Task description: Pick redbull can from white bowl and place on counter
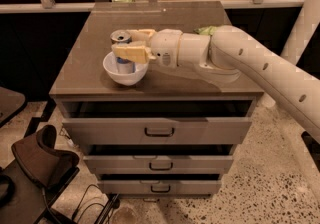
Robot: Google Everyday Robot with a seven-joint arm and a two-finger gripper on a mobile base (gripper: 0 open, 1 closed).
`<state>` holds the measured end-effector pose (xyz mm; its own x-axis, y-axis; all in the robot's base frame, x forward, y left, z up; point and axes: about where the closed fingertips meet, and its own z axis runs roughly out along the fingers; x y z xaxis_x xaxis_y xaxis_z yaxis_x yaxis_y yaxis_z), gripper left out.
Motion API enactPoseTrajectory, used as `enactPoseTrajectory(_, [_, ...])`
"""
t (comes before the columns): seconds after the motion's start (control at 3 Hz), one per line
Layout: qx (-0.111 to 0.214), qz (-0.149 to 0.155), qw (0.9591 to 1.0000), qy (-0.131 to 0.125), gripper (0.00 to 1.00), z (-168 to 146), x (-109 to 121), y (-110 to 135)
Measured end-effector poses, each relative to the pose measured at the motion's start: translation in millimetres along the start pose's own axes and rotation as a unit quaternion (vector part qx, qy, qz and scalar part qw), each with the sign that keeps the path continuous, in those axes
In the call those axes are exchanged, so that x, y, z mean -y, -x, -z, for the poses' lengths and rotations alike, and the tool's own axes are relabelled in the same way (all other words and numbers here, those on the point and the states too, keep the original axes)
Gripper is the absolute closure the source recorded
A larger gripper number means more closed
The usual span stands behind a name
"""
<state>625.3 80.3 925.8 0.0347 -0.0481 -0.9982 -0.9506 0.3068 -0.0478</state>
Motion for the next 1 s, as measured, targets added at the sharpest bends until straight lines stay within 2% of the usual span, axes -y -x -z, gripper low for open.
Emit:
enactPoseTrajectory(0.33, [0.000,0.000,1.0000,0.002,1.00,-2.1,-1.6,0.6])
enactPoseTrajectory(1.0, [0.010,-0.009,0.9999,0.009,1.00,-4.9,4.7,3.9])
